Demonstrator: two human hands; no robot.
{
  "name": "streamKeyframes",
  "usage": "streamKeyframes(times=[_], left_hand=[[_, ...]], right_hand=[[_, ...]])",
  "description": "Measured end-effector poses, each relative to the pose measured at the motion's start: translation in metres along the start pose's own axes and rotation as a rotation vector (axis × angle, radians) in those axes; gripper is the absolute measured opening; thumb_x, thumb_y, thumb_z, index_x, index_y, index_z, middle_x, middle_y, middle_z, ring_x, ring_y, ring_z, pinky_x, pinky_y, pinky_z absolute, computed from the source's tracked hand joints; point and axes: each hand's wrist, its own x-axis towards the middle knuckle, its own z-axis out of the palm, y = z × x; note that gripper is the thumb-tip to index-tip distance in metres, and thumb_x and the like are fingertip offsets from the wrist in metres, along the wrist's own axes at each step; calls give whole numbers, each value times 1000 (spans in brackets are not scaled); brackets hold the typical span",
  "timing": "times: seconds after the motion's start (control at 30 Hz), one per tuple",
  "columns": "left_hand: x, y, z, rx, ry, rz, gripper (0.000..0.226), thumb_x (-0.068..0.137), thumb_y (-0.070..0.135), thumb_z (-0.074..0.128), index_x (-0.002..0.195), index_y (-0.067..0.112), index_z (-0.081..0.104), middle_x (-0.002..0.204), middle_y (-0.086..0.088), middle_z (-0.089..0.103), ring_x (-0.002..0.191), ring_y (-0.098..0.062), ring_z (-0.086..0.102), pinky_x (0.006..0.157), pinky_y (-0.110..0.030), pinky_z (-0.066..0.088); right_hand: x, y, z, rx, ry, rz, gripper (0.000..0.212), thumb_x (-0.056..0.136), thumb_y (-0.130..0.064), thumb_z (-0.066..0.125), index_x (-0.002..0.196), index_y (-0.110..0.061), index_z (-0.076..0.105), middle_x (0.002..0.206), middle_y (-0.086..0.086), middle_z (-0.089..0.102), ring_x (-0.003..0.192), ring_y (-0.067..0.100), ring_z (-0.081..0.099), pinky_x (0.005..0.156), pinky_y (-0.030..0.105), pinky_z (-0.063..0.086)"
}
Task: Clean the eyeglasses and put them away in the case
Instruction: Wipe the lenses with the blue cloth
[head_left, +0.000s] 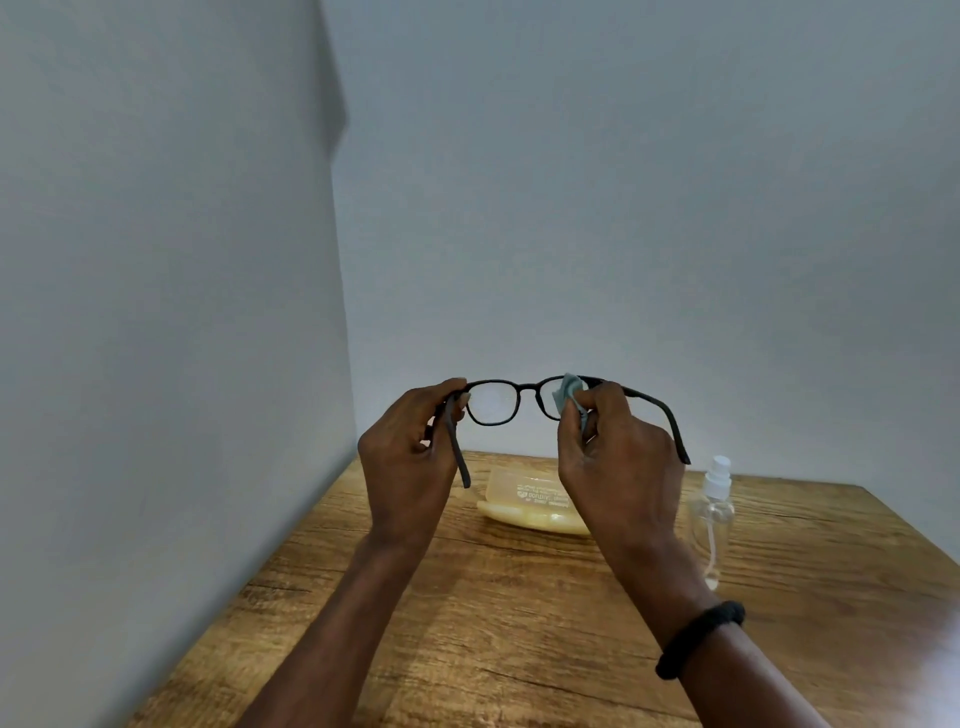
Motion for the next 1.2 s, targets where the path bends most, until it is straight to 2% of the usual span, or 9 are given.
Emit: streamKeyframes(times=[0.13,0.37,0.47,0.6,0.8,0.93,1.0,1.07,1.2], left_hand=[[0,2,2,-22,-7,7,24,89,-7,73,108,7,76,95,5,75,87,-5,71,74,-9,51],[-3,0,5,-61,-7,30,26,90,-5,74,109,12,76,97,5,76,89,-8,73,73,-14,54],[-1,-3,3,-53,12,16,25,89,-5,75,108,12,77,97,9,75,88,-5,73,71,-10,52],[2,-6,1,-41,30,14,24,90,-5,75,107,11,77,96,16,73,85,-2,72,70,-10,51],[1,-4,3,-72,2,25,38,91,-8,69,111,24,72,98,21,70,88,-7,73,65,-39,62],[-1,-5,4,-100,-9,34,38,91,-7,65,113,24,71,99,16,72,91,-9,73,69,-43,63],[-2,-4,5,-115,-9,32,36,91,-4,65,114,24,71,99,12,73,92,-12,74,70,-44,63],[-4,-3,6,-122,-13,35,33,92,-2,67,114,22,72,100,10,74,93,-12,74,71,-45,63],[-5,-4,7,-115,-14,23,29,91,-1,71,113,17,74,100,7,75,89,-13,74,71,-45,63]], right_hand=[[3,5,4,45,14,73,11,95,-25,66,101,-16,66,65,0,70,56,26,67,56,37,55],[4,4,3,81,-24,-18,7,92,-25,71,98,-22,71,60,-9,66,48,9,58,46,13,33],[5,4,0,52,-116,-59,6,92,-28,70,96,-25,69,62,-11,65,53,13,61,53,24,46],[6,3,-3,-58,-137,-36,6,90,-26,68,94,-22,66,64,-7,67,57,21,64,60,29,42],[8,-2,-8,-128,-61,34,13,93,-27,66,98,-16,63,60,-2,66,56,27,66,58,34,49],[10,-2,-6,-133,-12,65,13,93,-27,68,95,-15,62,54,-15,38,47,19,47,55,29,38],[10,2,-5,-105,-16,72,13,95,-29,65,96,-16,63,57,-13,46,49,16,47,52,24,33],[11,4,-4,-55,-22,48,13,96,-30,64,97,-18,64,61,-7,61,51,18,57,47,21,29],[10,2,-2,9,-113,-11,14,96,-34,63,99,-21,68,71,-5,70,57,19,64,52,30,47]])
